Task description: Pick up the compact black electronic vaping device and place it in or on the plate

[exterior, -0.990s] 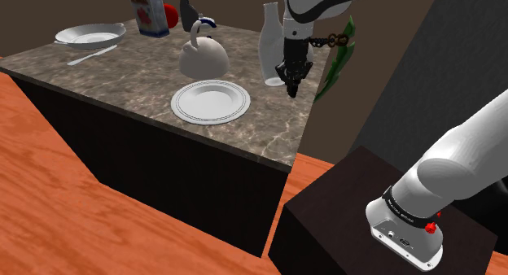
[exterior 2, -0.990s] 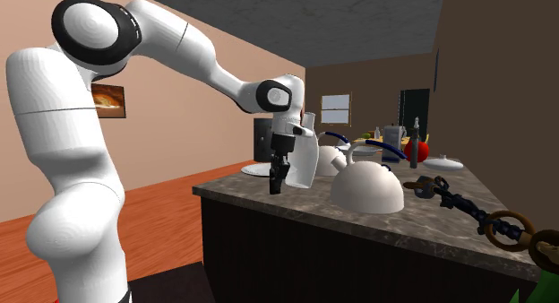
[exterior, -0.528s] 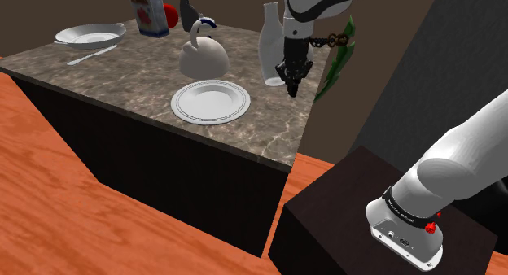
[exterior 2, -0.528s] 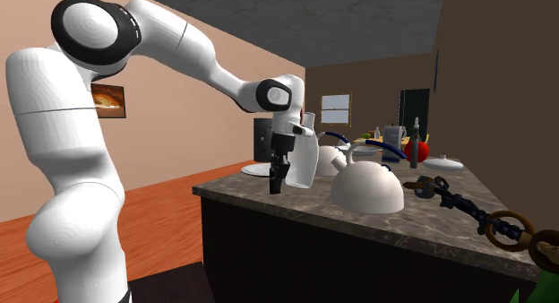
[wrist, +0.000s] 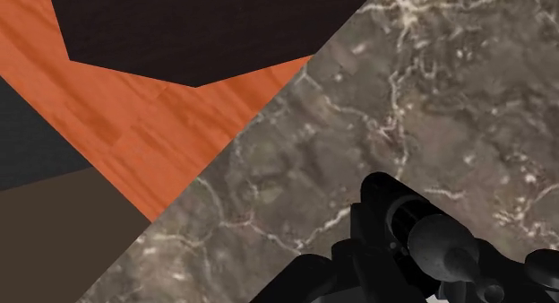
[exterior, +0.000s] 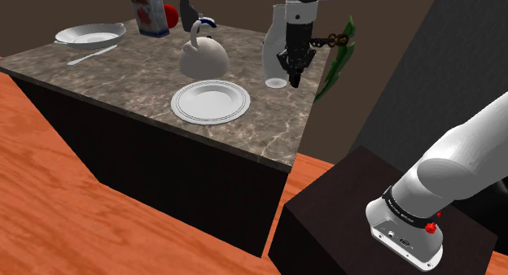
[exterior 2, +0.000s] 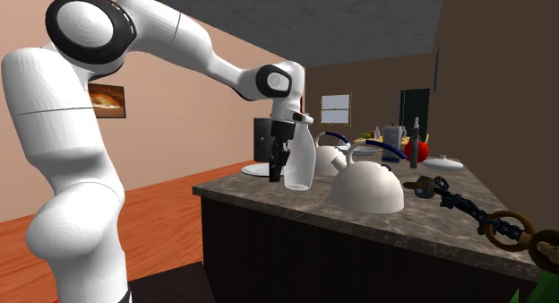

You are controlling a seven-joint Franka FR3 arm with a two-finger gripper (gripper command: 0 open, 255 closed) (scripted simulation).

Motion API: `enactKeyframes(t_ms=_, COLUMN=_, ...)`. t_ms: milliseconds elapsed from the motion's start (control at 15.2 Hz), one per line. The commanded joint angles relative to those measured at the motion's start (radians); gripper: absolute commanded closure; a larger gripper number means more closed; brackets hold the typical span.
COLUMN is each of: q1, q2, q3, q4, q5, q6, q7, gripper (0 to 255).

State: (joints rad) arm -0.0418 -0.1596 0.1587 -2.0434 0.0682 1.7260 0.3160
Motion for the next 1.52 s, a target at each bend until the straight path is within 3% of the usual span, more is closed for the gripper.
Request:
enactKeyframes(t_ms=0, q1=0.000, q2=-0.003, q3=-0.001, q4=0.025, q5=0.000, q6=-0.028, q7=0.001, gripper=255)
enactKeyframes(t_ms=462, q1=-0.001, q2=-0.006, q3=-0.003, q4=0.113, q5=-0.001, q6=-0.120, q7=0.004, gripper=255)
enactKeyframes(t_ms=990, q1=0.078, q2=0.180, q3=0.097, q4=0.303, q5=-0.003, q6=-0.115, q7=0.188, gripper=255)
enactKeyframes(t_ms=1452, q1=0.170, q2=0.395, q3=0.159, q4=0.551, q5=-0.050, q6=-0.147, q7=0.345, gripper=255)
